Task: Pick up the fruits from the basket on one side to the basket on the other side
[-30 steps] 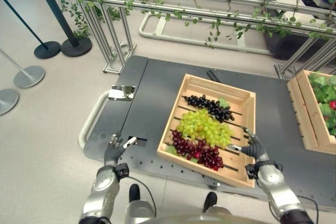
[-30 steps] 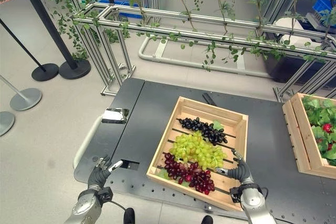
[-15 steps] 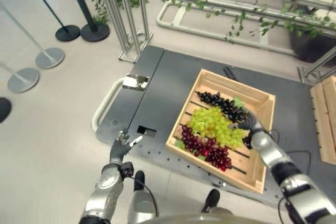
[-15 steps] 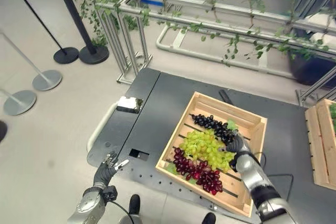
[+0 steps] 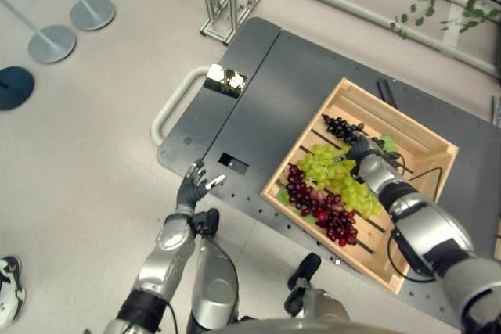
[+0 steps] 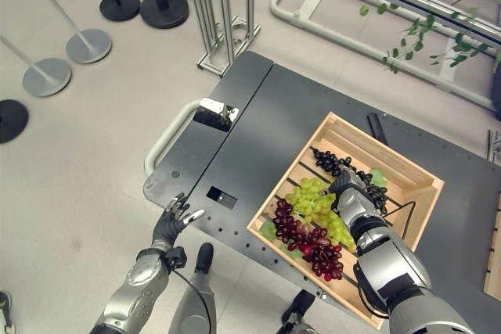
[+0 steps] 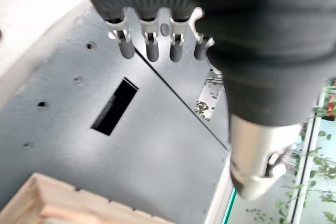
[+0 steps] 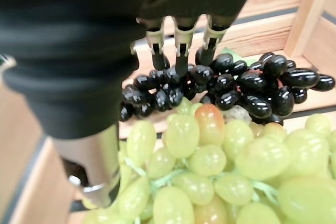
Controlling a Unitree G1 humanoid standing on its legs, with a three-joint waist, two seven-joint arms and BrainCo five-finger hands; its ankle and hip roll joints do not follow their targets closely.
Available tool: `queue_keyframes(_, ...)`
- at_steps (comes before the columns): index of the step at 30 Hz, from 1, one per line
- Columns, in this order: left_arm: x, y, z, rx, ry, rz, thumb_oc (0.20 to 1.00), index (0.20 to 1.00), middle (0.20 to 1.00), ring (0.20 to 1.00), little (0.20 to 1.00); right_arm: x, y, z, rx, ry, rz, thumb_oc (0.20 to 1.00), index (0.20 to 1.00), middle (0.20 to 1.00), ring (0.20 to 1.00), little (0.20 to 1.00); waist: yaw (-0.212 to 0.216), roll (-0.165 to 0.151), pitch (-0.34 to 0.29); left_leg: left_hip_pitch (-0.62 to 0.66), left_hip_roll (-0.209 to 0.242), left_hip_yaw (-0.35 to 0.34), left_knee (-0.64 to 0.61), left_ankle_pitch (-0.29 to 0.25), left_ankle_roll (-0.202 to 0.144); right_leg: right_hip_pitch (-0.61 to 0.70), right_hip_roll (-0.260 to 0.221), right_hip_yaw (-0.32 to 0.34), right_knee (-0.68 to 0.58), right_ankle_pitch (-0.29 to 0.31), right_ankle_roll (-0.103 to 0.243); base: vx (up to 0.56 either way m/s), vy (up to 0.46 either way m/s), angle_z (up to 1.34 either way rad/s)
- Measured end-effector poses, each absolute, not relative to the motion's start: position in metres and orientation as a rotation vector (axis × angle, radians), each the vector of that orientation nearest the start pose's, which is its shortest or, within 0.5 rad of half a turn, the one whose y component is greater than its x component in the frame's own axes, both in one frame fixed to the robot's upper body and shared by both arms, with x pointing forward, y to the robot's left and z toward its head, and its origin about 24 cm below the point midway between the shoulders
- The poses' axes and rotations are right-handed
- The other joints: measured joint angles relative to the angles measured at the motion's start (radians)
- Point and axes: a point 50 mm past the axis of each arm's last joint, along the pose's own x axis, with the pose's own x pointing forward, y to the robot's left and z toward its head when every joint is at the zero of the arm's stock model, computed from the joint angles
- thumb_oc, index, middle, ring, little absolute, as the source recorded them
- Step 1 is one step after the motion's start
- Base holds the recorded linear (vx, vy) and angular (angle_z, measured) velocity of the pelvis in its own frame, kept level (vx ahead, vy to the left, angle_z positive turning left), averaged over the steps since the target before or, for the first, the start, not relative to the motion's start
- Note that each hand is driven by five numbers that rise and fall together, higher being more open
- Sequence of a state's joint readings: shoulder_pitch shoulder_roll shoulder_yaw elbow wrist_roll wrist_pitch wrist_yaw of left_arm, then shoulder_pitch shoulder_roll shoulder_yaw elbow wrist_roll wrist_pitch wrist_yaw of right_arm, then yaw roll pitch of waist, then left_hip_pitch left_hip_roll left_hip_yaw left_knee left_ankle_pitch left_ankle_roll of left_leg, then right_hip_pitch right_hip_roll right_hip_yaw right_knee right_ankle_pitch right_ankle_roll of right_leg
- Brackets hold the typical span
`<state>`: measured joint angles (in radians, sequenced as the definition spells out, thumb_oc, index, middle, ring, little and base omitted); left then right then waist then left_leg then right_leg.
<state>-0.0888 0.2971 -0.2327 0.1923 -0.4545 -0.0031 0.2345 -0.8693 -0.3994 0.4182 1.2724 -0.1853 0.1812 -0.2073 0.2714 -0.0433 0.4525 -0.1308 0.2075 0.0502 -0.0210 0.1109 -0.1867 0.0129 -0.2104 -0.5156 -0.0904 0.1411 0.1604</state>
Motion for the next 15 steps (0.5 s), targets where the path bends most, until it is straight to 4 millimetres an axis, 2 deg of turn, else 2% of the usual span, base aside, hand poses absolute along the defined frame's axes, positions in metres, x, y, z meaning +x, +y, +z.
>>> queue_keyframes(2, 0.267, 0.168, 0.017, -0.102, 0.177, 0.055, 1.000, 1.000, 1.000, 1.000, 1.000, 0.365, -0.243, 0.039, -0.953, 0.528, -0.185, 1.000, 1.000, 1.000, 1.000, 1.000, 0.014, 0.000, 0.001, -0.002, -0.001, -0.001, 0.000, 0.000, 0.000, -0.001, 0.000, -0.002, 0.000, 0.000, 0.000, 0.00, 0.008, 0.03)
queue_keyframes(15, 0.272, 0.168, 0.023, -0.100, 0.154, 0.084, 1.000, 1.000, 1.000, 1.000, 1.000, 0.358, -0.239, 0.026, -0.968, 0.562, -0.156, 1.000, 1.000, 1.000, 1.000, 1.000, 0.017, -0.001, 0.002, -0.039, -0.004, -0.022, 0.013, 0.001, 0.001, -0.021, 0.000, -0.018, 0.000, -0.001, -0.001, 0.00, 0.005, 0.02)
